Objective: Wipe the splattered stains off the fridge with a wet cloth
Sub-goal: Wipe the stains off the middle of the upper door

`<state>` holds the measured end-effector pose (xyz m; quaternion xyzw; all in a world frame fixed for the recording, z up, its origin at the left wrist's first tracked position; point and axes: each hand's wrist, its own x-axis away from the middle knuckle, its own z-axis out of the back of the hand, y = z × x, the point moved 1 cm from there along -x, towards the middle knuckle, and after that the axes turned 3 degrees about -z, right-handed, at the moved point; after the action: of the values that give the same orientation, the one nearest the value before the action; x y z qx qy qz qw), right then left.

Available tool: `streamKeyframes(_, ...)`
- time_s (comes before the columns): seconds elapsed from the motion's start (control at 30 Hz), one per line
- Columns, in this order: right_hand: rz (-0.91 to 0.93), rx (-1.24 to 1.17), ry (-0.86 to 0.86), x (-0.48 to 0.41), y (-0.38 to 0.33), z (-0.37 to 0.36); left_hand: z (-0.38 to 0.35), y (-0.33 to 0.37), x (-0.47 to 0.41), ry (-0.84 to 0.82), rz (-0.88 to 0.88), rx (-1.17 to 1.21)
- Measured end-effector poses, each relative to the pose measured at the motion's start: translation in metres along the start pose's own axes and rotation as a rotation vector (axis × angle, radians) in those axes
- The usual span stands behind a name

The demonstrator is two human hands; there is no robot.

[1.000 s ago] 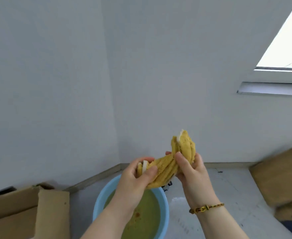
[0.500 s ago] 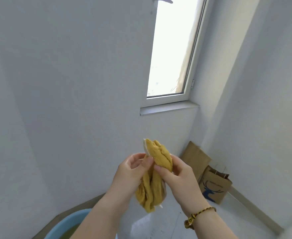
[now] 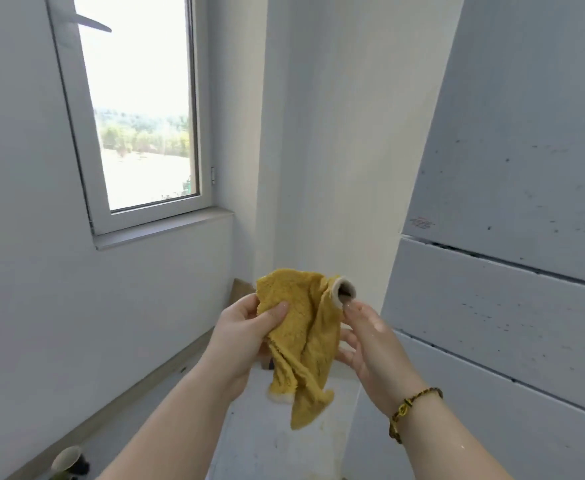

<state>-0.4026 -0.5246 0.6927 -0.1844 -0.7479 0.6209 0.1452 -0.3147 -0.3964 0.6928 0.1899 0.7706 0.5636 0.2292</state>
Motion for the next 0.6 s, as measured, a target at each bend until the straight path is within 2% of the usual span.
streamKeyframes(0.1, 0.055, 0.113, -0.025, 0.024, -0.008, 0.036, -0.049, -0.014, -0.002, -0.027, 0.012, 0.001)
streamKeyframes(0.2, 0.1, 0.313, 0.154, 0.035, -0.013, 0.074, -0.094, -0.024, -0.003, -0.124, 0.032, 0.008)
streamKeyframes(0.27, 0.078, 0.34, 0.26, 0.04, -0.02, 0.102, -0.117, -0.027, -0.007, -0.186, 0.057, 0.023)
streamKeyframes(0.43, 0.007, 0.202, 0.371, 0.044, -0.034, 0.157, -0.149, -0.04, -0.036, -0.287, 0.21, 0.092)
streamKeyframes(0.53, -0.046, 0.076, 0.424, 0.03, -0.038, 0.176, -0.168, -0.058, -0.052, -0.457, 0.346, -0.016)
streamKeyframes(0.6, -0.088, 0.029, 0.46, 0.016, -0.039, 0.19, -0.177, -0.067, -0.064, -0.579, 0.369, -0.028)
